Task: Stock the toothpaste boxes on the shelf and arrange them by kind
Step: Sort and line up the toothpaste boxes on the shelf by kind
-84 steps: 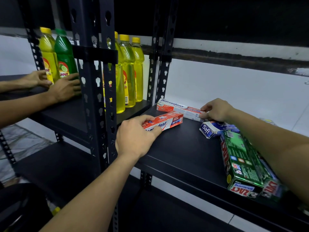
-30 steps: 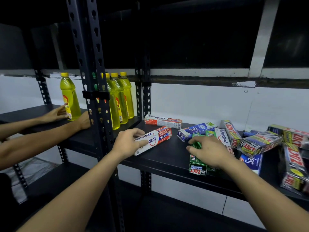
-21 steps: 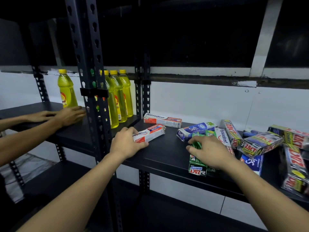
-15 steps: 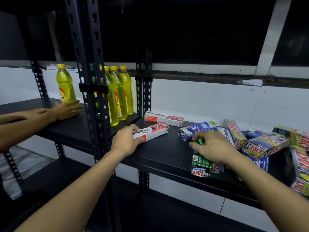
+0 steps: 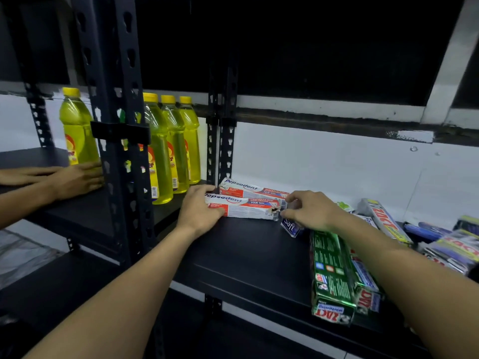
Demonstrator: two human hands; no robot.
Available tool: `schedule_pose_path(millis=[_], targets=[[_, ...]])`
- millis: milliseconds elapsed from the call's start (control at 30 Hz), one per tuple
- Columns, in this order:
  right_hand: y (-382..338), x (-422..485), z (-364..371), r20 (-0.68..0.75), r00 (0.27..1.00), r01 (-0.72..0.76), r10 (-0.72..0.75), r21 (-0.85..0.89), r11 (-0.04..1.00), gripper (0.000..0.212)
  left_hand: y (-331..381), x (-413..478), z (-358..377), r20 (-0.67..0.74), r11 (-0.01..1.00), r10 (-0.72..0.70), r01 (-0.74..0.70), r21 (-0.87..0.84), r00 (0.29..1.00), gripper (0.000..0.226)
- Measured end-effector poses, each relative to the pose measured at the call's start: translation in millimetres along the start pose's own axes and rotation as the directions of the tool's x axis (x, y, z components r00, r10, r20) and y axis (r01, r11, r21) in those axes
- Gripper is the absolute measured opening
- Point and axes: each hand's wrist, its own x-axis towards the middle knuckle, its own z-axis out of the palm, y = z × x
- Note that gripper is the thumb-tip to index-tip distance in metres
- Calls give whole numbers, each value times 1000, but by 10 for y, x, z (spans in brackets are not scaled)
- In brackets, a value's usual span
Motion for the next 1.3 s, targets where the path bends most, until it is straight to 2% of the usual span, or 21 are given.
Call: schedule_pose_path(millis=[133,233,433,600,733,900,1300], targets=[[48,131,45,-36,999,-32,29,-94,995,36,-70,152,91,-137,997,-83,83,-2,987,49],[63,151,135,-96,995,-49,35,-144,988,41,-110,191,133,-188,995,-49,65,81,981,46],[155,168,212,-125,992,-44,26,-143,989,49,-173,310,192,-136,999,33,-34,-10,990,40],[199,203,220,-96,995,-41,32,-91,995,52,-222,385,230,-94,994,-8,-3,-109,996,31],[203,217,215,-86,995,-55,53,-30,998,47,-253,404,239,-90,984,-40,24,-179,995,29],[208,216,191,-200,970,-119,137,101,988,22,-238,392,225,-85,980,-35,18,-196,996,29],[180,185,184,-86,990,-103,115,132,986,10,-263,420,241,-59,981,-27,15,-194,998,39]])
